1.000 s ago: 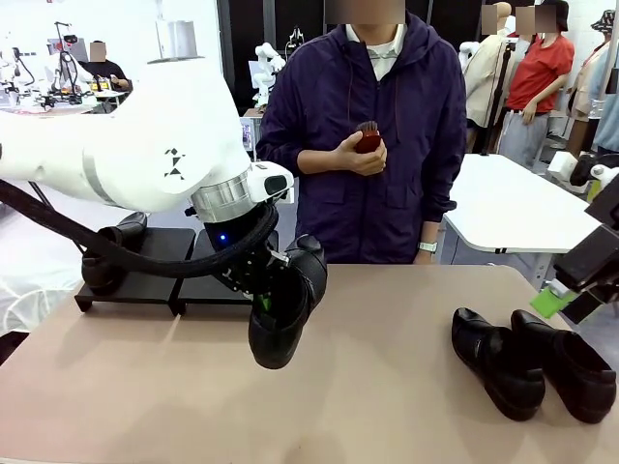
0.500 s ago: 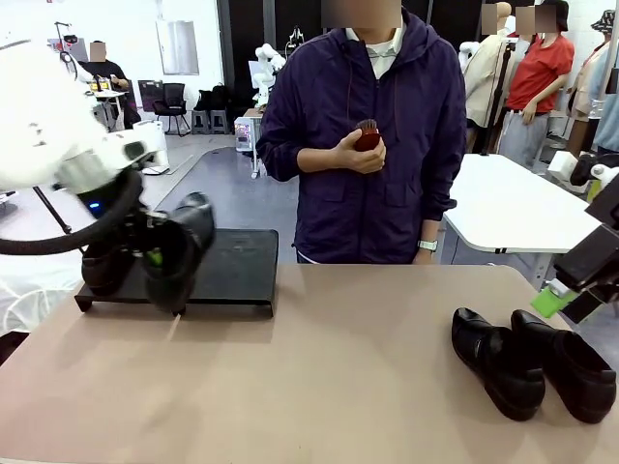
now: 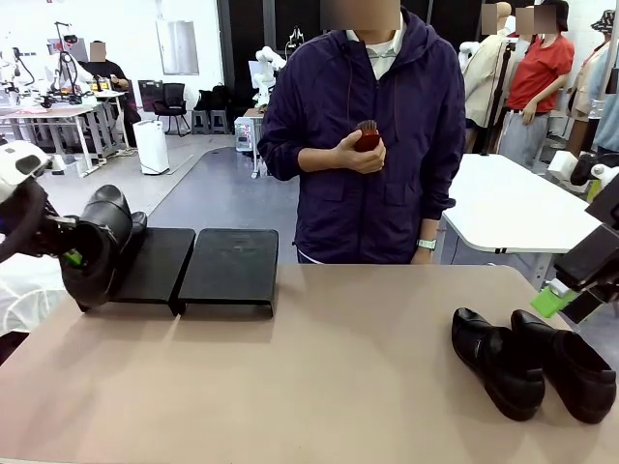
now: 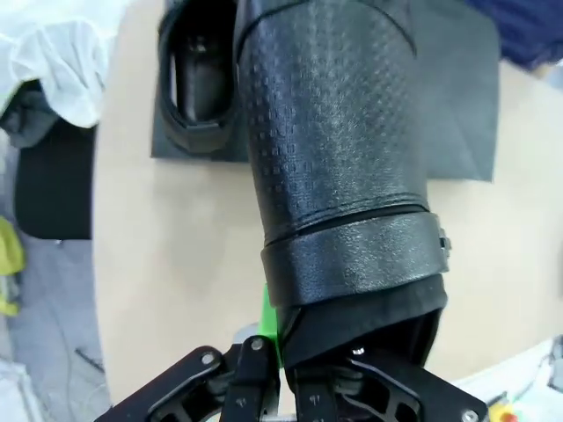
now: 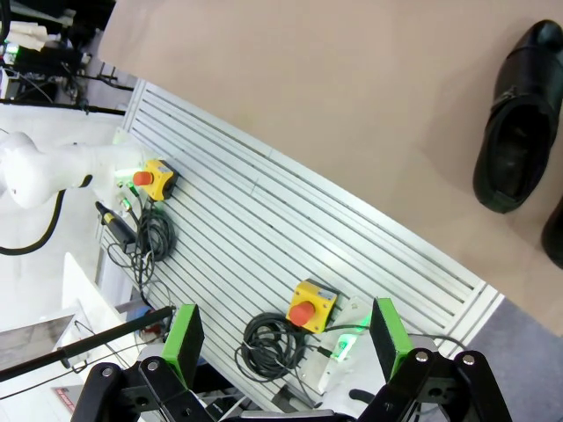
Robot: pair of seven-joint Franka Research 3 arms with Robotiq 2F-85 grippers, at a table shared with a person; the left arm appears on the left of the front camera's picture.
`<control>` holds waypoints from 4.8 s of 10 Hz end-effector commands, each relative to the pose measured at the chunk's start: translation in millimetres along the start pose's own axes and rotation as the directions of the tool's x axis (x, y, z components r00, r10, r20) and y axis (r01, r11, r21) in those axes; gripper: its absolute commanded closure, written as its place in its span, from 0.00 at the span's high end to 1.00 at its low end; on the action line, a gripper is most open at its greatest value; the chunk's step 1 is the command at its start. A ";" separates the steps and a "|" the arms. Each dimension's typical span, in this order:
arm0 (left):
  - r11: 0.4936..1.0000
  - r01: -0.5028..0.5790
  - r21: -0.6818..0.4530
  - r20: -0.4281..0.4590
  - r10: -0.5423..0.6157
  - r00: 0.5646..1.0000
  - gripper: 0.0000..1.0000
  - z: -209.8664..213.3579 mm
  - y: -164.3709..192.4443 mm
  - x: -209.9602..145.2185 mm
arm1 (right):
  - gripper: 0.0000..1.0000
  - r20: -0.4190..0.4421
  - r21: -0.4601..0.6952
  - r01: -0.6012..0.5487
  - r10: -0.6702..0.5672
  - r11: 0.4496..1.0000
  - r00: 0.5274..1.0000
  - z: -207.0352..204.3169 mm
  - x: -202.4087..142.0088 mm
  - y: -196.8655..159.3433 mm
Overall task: Organize the shoes by placing them on the stand.
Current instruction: Place the Shoe from the middle of the table onto the Shoes Stand, then pick up one Shoe and place it in the middle of the table.
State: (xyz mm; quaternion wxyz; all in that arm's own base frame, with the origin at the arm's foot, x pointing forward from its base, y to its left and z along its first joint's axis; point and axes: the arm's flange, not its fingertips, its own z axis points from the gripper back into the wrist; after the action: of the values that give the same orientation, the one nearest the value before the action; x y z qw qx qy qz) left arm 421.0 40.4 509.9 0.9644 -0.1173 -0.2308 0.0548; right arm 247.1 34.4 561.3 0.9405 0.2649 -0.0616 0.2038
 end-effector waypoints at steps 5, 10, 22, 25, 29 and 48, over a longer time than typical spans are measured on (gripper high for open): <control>1.000 0.019 0.005 -0.034 -0.019 0.999 0.00 -7.1 -5.1 -3.7 | 1.00 0.000 0.020 -0.024 0.024 1.000 1.000 2.9 1.3 -1.4; 0.979 0.145 -0.141 -0.094 -0.159 0.983 0.00 -76.3 -6.8 109.5 | 1.00 0.000 0.020 -0.024 0.024 1.000 1.000 2.9 1.3 -1.4; 0.985 0.175 0.002 -0.109 -0.174 0.979 0.70 -160.8 -20.6 128.3 | 1.00 0.000 0.020 -0.024 0.024 1.000 1.000 2.9 1.3 -1.4; 0.981 0.196 -0.001 -0.099 -0.195 0.976 1.00 -155.1 -26.4 129.9 | 1.00 0.000 0.020 -0.024 0.024 1.000 1.000 2.9 1.3 -1.4; 0.940 0.285 -0.188 -0.222 -0.323 0.920 1.00 -89.4 -39.7 122.0 | 1.00 0.000 0.020 -0.024 0.024 1.000 1.000 2.9 1.3 -1.4; 0.740 0.335 -0.584 -0.175 -0.518 0.838 1.00 66.6 67.2 -80.2 | 1.00 0.000 0.020 -0.024 0.024 1.000 1.000 2.9 1.3 -1.4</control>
State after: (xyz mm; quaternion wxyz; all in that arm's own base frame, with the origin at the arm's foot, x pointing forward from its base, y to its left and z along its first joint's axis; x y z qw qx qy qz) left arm 318.9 104.1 516.1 0.9011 -0.3335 -0.1038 -0.2571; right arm 247.7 34.4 561.1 0.9405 0.2651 -0.0603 0.2040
